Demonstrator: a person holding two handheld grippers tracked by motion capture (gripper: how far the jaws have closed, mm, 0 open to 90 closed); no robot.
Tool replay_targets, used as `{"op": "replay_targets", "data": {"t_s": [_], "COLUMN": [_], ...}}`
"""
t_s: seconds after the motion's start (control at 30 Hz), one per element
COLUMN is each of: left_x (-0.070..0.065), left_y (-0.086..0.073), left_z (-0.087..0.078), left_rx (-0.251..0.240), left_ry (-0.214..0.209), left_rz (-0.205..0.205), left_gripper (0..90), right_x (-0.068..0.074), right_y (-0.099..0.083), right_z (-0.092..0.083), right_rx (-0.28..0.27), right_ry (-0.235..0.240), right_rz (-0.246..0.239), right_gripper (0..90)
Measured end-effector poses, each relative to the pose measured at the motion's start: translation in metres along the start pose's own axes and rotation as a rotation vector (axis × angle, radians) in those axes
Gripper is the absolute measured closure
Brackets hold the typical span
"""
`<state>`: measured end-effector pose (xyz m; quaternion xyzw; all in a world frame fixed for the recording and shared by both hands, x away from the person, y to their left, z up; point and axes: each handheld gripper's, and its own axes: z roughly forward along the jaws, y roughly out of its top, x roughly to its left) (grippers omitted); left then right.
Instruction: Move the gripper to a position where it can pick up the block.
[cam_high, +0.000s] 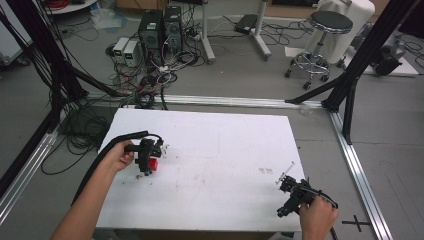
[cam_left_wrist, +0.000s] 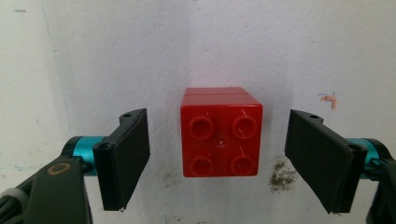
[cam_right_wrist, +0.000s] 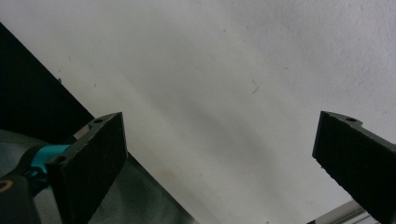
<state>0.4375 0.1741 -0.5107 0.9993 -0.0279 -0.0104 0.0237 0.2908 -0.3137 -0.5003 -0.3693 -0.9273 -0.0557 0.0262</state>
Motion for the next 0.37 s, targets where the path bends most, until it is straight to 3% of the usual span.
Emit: {"op": "replay_targets", "data": {"t_s": [0.37], "left_x": [-0.0008], "left_y": [-0.0030], "left_z": [0.0010], "left_rx": [-0.005], "left_ry": [-0.003], "left_rz": [-0.010], "left_gripper": [22.6], "right_x": [0.0006], "right_y": [0.0007], "right_z": [-0.0009], "right_rx": [-0.001], "right_ry": [-0.003], "right_rz": [-0.006], "right_gripper": [2.3]}}
